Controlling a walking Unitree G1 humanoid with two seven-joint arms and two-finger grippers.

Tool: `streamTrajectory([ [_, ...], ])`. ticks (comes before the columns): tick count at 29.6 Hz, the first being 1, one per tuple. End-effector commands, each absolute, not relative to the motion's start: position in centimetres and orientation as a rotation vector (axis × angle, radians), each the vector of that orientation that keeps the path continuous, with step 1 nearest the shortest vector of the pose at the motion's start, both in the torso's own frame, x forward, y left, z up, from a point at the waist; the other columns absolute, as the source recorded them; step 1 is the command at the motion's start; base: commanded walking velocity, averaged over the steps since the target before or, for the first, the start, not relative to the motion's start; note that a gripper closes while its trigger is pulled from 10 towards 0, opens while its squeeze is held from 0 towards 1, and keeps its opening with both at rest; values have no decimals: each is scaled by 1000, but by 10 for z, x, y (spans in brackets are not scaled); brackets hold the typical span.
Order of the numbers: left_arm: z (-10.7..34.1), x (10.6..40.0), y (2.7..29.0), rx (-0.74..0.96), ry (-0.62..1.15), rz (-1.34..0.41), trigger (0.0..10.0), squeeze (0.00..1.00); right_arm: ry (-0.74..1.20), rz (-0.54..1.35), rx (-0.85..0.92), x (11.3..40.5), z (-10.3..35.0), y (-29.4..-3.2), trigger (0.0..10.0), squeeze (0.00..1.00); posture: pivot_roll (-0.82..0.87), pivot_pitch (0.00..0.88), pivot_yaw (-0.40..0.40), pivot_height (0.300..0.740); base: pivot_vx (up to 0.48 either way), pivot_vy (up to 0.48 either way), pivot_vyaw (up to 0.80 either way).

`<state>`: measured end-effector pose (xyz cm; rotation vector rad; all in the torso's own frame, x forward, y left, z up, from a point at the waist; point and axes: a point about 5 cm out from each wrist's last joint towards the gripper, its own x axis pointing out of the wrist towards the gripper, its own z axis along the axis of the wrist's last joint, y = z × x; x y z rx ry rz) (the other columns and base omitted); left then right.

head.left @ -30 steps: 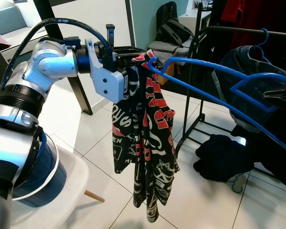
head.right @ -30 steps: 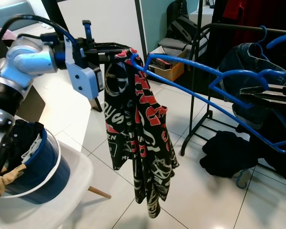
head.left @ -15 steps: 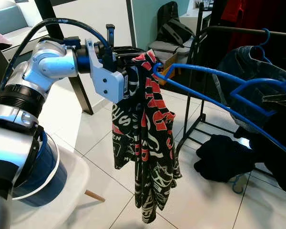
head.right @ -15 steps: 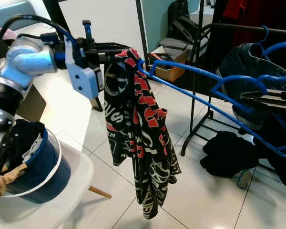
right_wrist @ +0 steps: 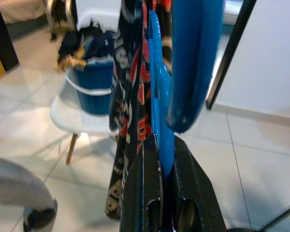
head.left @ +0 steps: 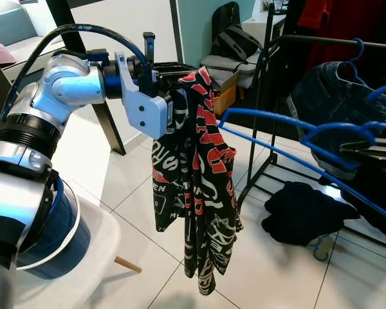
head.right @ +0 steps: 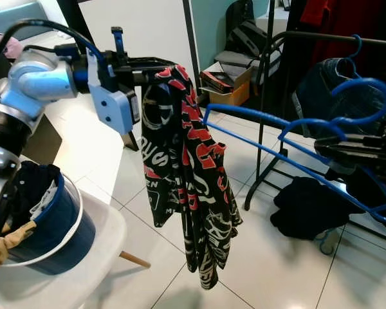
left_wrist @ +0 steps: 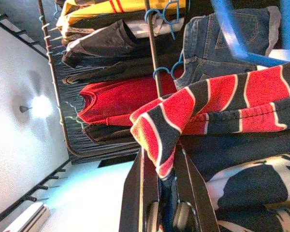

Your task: Hang hanger

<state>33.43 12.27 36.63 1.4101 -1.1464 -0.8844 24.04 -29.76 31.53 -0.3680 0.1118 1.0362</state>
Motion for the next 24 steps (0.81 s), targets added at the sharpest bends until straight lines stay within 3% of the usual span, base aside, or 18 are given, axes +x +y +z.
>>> streamTrajectory([
  [1, 377, 330, 122, 1380, -1202, -856, 10000, 0, 125, 1044, -405, 244, 311, -290, 10000, 0, -115, 0, 113, 740, 0, 0, 0],
  [14, 375, 327, 115, 1339, -1229, -883, 10000, 0, 128, 1039, -422, 255, 305, -280, 10000, 0, -116, 0, 110, 740, 0, 0, 0],
  [24, 363, 317, 85, 1216, -1308, -992, 10000, 0, 262, 970, -496, 284, 263, -253, 10000, 0, -117, 0, 109, 740, 0, 0, 0],
])
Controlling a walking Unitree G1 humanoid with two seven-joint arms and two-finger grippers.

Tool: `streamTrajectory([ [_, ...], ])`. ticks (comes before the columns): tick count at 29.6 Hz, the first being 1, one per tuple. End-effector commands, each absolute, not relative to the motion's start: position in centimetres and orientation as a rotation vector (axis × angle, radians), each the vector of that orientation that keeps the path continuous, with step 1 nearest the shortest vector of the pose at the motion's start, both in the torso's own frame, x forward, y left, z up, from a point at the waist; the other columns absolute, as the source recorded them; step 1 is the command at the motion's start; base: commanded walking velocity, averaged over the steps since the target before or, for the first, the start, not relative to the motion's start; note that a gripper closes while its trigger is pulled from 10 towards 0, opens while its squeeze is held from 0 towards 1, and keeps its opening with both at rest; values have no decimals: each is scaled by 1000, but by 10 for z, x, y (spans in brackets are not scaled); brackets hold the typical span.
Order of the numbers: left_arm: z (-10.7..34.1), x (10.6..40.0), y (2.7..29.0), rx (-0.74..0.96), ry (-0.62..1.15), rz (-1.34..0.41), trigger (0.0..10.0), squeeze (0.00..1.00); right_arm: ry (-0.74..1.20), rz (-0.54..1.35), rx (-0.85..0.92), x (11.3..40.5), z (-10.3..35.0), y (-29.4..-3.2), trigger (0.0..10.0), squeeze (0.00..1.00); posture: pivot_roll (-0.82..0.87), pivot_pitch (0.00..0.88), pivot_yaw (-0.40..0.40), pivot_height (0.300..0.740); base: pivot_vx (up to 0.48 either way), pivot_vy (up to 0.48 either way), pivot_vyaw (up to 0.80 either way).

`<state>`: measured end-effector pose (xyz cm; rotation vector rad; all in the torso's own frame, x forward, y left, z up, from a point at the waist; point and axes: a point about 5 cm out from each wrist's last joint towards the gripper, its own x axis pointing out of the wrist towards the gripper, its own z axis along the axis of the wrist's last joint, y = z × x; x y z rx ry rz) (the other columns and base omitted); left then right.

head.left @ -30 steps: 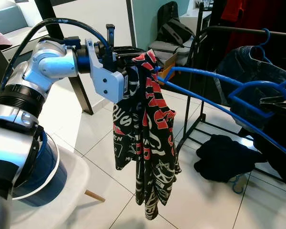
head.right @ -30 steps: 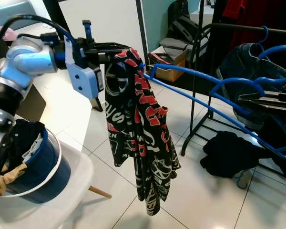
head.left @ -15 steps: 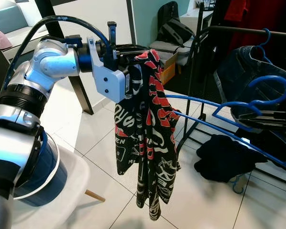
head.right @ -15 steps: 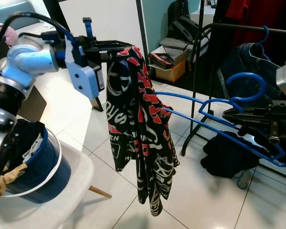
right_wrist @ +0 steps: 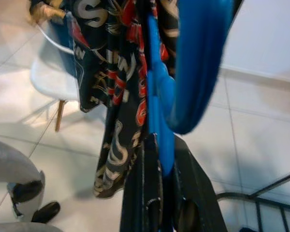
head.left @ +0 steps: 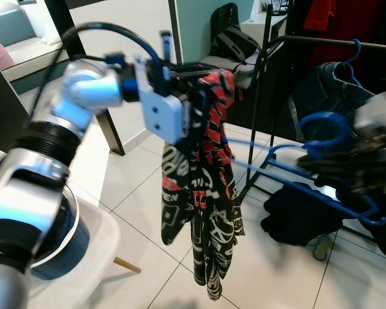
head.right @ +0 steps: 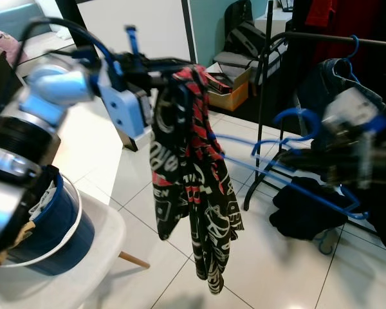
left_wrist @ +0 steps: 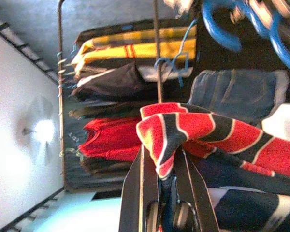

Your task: Hang hanger

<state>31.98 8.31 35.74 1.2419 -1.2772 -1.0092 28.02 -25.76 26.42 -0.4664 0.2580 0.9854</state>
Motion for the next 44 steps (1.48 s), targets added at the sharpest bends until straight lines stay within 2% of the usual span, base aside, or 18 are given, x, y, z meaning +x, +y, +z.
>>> streamTrajectory([
  [1, 363, 317, 85, 1216, -1308, -992, 10000, 0, 262, 970, -496, 284, 263, -253, 10000, 0, -117, 0, 109, 740, 0, 0, 0],
  [7, 357, 317, 82, 1205, -1288, -1009, 10000, 0, 190, 823, -448, 309, 260, -241, 10000, 0, -118, 0, 110, 740, 0, 0, 0],
  [11, 358, 318, 83, 1200, -1284, -1002, 10000, 0, 156, 775, -433, 315, 260, -238, 10000, 0, -117, 0, 108, 740, 0, 0, 0],
  [13, 359, 318, 84, 1187, -1277, -998, 10000, 0, 119, 726, -392, 322, 260, -234, 10000, 0, -116, 0, 106, 740, 0, 0, 0],
  [16, 355, 316, 83, 1140, -1247, -1017, 10000, 0, -59, 601, -196, 338, 270, -218, 10000, 0, -114, 0, 106, 740, 0, 0, 0],
  [18, 353, 316, 83, 1130, -1234, -1022, 10000, 0, -99, 569, -140, 341, 274, -215, 10000, 0, -114, 0, 106, 740, 0, 0, 0],
  [20, 353, 316, 83, 1130, -1234, -1022, 10000, 0, -99, 569, -140, 341, 274, -215, 10000, 0, -114, 0, 106, 740, 0, 0, 0],
  [23, 356, 326, 98, 1144, -1162, -923, 10000, 0, -145, 480, -26, 348, 275, -212, 10000, 0, -115, 0, 105, 740, 0, 0, 0],
  [27, 360, 330, 104, 1142, -1140, -880, 10000, 0, -151, 450, -11, 350, 274, -213, 10000, 0, -115, 0, 102, 740, 0, 0, 0],
  [31, 358, 331, 107, 1082, -1102, -874, 10000, 0, -207, 397, 58, 354, 281, -217, 10000, 0, -111, 0, 101, 740, 0, 0, 0],
  [35, 343, 328, 98, 971, -1066, -928, 10000, 0, -225, 428, 74, 355, 284, -206, 10000, 0, -113, 0, 101, 740, 0, 0, 0],
  [38, 343, 328, 98, 971, -1066, -928, 10000, 0, -225, 428, 74, 355, 284, -206, 10000, 0, -113, 0, 101, 740, 0, 0, 0],
  [44, 355, 324, 87, 891, -1127, -903, 10000, 0, -185, 527, 2, 354, 273, -181, 10000, 0, -110, 0, 98, 740, 0, 0, 0],
])
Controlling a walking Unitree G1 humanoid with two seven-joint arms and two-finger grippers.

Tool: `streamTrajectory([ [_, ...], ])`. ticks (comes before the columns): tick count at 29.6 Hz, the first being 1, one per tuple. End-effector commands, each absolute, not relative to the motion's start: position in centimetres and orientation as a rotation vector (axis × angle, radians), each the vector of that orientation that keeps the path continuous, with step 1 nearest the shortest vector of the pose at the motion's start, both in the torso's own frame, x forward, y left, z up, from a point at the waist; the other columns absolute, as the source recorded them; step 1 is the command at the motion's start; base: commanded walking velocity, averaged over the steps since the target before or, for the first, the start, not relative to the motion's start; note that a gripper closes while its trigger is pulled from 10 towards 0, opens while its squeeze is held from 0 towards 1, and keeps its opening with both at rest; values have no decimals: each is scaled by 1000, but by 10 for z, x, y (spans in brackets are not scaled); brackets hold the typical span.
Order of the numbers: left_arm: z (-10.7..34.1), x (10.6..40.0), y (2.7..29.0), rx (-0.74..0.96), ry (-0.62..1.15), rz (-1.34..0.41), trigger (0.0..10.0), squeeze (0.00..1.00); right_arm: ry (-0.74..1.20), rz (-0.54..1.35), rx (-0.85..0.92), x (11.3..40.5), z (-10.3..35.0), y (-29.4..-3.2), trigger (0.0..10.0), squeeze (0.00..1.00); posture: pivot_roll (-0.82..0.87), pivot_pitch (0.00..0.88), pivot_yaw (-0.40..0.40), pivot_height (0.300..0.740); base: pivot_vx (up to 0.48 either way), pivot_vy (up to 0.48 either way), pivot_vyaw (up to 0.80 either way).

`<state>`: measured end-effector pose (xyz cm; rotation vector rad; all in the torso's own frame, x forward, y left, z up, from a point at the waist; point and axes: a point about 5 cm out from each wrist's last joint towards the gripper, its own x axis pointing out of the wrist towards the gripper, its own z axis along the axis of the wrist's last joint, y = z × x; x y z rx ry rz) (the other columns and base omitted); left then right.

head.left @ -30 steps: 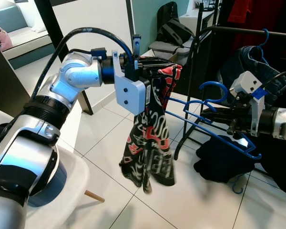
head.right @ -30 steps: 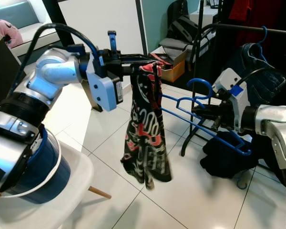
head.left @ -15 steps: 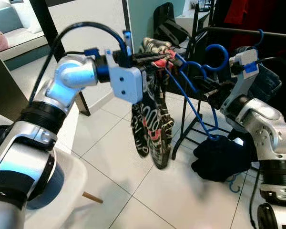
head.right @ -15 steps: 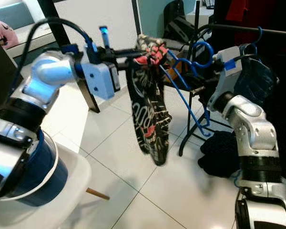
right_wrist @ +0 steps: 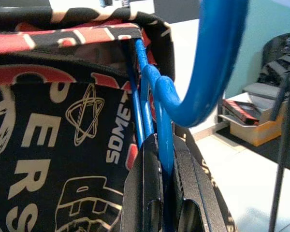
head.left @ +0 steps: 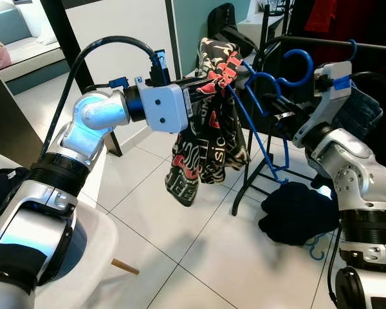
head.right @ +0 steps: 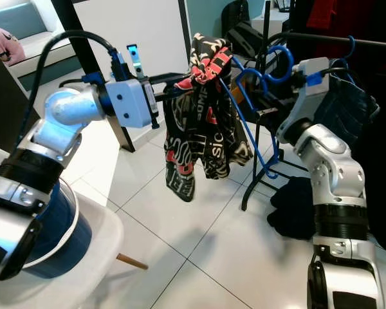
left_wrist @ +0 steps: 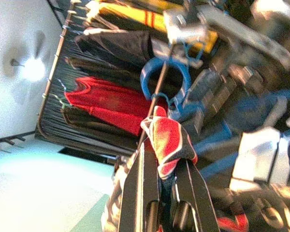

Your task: Hang hanger

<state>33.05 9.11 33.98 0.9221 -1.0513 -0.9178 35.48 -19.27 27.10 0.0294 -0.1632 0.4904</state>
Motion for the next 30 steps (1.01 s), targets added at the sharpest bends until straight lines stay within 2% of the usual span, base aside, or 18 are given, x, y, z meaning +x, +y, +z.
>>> streamTrajectory([
  [1, 355, 324, 87, 891, -1127, -903, 10000, 0, -185, 527, 2, 354, 273, -181, 10000, 0, -110, 0, 98, 740, 0, 0, 0],
  [9, 364, 330, 96, 1002, -1123, -823, 10000, 0, -168, 600, -92, 351, 268, -175, 10000, 0, -108, 0, 100, 740, 0, 0, 0],
  [10, 371, 335, 111, 1086, -1083, -753, 10000, 0, -169, 576, -116, 351, 272, -192, 10000, 0, -104, 0, 99, 740, 0, 0, 0],
  [12, 371, 335, 111, 1086, -1083, -753, 10000, 0, -169, 576, -116, 351, 272, -192, 10000, 0, -104, 0, 99, 740, 0, 0, 0],
  [13, 379, 340, 127, 1158, -1041, -673, 10000, 0, -169, 523, -149, 351, 277, -212, 10000, 0, -105, 0, 100, 740, 0, 0, 0],
  [14, 379, 340, 127, 1158, -1041, -673, 10000, 0, -169, 523, -149, 351, 277, -212, 10000, 0, -105, 0, 100, 740, 0, 0, 0],
  [16, 393, 342, 152, 1261, -975, -574, 10000, 0, -187, 443, -163, 348, 285, -242, 10000, 0, -98, 0, 101, 740, 0, 0, 0],
  [19, 395, 342, 156, 1277, -961, -564, 10000, 0, -200, 428, -152, 346, 286, -245, 10000, 0, -98, 0, 103, 740, 0, 0, 0],
  [26, 397, 341, 157, 1295, -965, -556, 10000, 0, -232, 478, -112, 343, 284, -235, 10000, 0, -97, 0, 106, 740, 0, 0, 0],
  [27, 399, 340, 155, 1314, -981, -551, 10000, 0, -241, 568, -108, 338, 282, -225, 10000, 0, -96, 0, 106, 740, 0, 0, 0],
  [28, 399, 340, 155, 1314, -981, -551, 10000, 0, -241, 568, -108, 338, 282, -225, 10000, 0, -96, 0, 106, 740, 0, 0, 0],
  [29, 401, 338, 153, 1338, -1003, -553, 10000, 0, -236, 677, -119, 330, 278, -214, 10000, 0, -94, 0, 105, 740, 0, 0, 0],
  [30, 401, 338, 153, 1338, -1003, -553, 10000, 0, -236, 677, -119, 330, 278, -214, 10000, 0, -94, 0, 105, 740, 0, 0, 0],
])
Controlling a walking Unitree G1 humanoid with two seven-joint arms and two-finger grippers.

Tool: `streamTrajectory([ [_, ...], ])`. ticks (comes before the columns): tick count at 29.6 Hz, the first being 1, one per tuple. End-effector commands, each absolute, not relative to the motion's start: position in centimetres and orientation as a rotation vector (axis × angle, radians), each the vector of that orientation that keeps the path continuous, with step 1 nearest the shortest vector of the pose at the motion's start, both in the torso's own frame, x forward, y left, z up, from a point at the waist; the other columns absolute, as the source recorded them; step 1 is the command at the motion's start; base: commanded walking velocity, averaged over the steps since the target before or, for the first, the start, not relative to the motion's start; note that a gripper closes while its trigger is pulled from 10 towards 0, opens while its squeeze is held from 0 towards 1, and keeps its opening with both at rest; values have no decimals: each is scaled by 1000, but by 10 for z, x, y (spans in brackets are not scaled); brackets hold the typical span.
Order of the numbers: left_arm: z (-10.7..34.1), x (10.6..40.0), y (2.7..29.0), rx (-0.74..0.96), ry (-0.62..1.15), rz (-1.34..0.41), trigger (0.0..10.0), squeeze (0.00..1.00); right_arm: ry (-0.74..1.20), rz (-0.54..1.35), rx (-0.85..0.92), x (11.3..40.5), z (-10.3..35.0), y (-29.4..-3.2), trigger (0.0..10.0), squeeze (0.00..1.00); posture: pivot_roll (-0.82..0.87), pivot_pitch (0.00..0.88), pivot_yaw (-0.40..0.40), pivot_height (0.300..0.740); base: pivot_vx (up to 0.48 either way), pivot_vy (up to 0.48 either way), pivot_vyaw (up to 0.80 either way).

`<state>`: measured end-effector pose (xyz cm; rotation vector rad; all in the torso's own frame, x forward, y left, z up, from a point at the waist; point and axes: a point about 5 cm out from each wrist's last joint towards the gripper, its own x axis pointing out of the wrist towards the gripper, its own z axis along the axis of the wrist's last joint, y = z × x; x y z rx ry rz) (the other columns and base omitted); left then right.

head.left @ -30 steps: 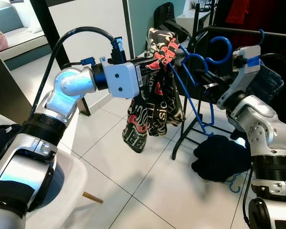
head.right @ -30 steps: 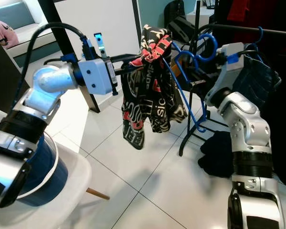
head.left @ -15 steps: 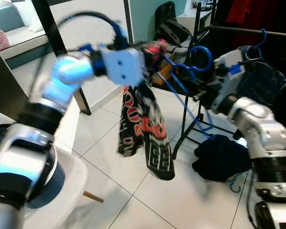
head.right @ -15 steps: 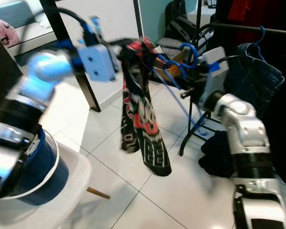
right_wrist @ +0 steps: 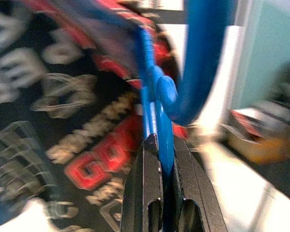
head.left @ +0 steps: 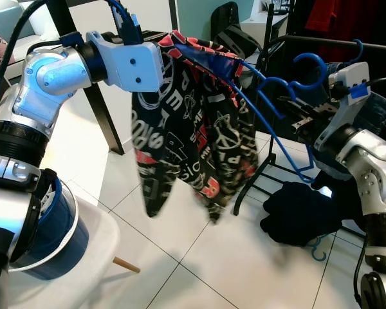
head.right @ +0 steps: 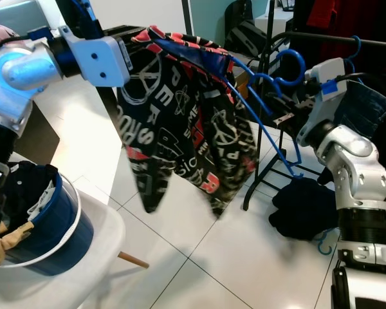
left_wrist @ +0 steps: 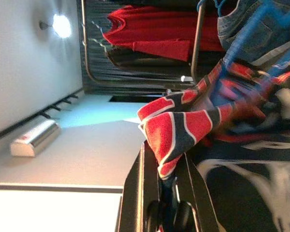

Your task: Hang hanger

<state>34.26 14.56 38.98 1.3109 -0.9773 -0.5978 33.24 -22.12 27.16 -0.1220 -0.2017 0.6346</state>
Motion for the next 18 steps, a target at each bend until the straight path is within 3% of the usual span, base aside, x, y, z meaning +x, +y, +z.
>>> streamTrajectory([
  [1, 404, 336, 149, 1367, -1030, -564, 10000, 0, -206, 791, -154, 320, 273, -206, 10000, 0, -91, 0, 102, 740, 0, 0, 0],
  [7, 408, 334, 143, 1405, -1063, -582, 10000, 0, -143, 901, -203, 310, 263, -202, 10000, 0, -91, 0, 102, 740, 0, 0, 0],
  [9, 413, 330, 130, 1488, -1115, -659, 10000, 0, -7, 1041, -288, 294, 247, -204, 10000, 0, -89, 0, 110, 740, 0, 0, 0],
  [18, 406, 322, 112, 1520, -1176, -828, 10000, 0, 18, 1089, -311, 288, 246, -206, 10000, 0, -85, 0, 112, 740, 0, 0, 0],
])
